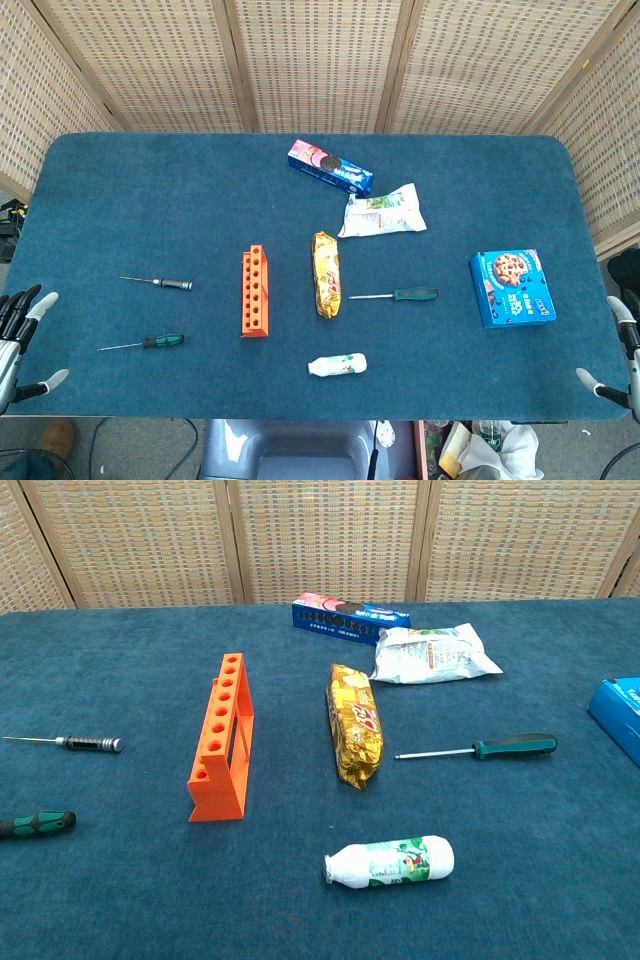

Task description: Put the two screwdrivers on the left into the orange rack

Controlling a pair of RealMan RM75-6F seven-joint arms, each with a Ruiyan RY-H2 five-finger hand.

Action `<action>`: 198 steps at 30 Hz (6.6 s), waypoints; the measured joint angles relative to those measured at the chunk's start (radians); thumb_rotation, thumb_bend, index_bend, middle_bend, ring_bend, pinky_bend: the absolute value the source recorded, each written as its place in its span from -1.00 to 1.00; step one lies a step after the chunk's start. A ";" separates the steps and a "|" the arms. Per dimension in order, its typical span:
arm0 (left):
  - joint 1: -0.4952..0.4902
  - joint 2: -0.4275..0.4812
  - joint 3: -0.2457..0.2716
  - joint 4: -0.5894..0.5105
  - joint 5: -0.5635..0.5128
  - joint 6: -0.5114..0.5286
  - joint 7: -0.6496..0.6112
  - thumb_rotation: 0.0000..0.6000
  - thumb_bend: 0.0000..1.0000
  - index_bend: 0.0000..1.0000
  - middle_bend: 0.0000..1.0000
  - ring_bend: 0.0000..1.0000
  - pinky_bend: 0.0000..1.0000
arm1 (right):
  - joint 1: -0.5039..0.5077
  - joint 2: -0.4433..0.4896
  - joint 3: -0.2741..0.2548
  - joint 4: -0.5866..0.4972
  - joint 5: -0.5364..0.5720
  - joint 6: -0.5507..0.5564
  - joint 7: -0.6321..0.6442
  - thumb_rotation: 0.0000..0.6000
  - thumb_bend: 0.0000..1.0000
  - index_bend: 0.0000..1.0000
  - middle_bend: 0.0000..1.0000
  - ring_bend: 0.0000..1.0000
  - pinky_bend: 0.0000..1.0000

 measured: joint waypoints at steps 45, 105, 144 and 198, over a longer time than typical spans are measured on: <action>-0.581 -0.505 -0.193 0.594 -0.425 -0.739 0.158 1.00 -0.36 -0.07 -1.00 -1.00 -1.00 | 0.039 0.025 0.030 0.022 0.115 -0.123 0.092 1.00 -1.00 -1.00 -1.00 -1.00 -1.00; -0.532 -0.395 -0.208 0.327 -0.315 -0.502 -0.118 1.00 -0.17 0.33 -1.00 -1.00 -1.00 | 0.044 0.040 0.025 0.017 0.102 -0.133 0.142 1.00 -1.00 -1.00 -1.00 -1.00 -1.00; -0.555 -0.350 -0.168 -0.017 -0.124 -0.438 -0.921 1.00 -0.17 0.33 -1.00 -1.00 -1.00 | 0.041 0.047 0.021 0.016 0.091 -0.125 0.160 1.00 -1.00 -1.00 -1.00 -1.00 -1.00; -0.554 -0.488 -0.127 0.176 -0.156 -0.492 -0.936 1.00 -0.17 0.36 -1.00 -1.00 -1.00 | 0.047 0.048 0.020 0.015 0.098 -0.137 0.163 1.00 -1.00 -1.00 -1.00 -1.00 -1.00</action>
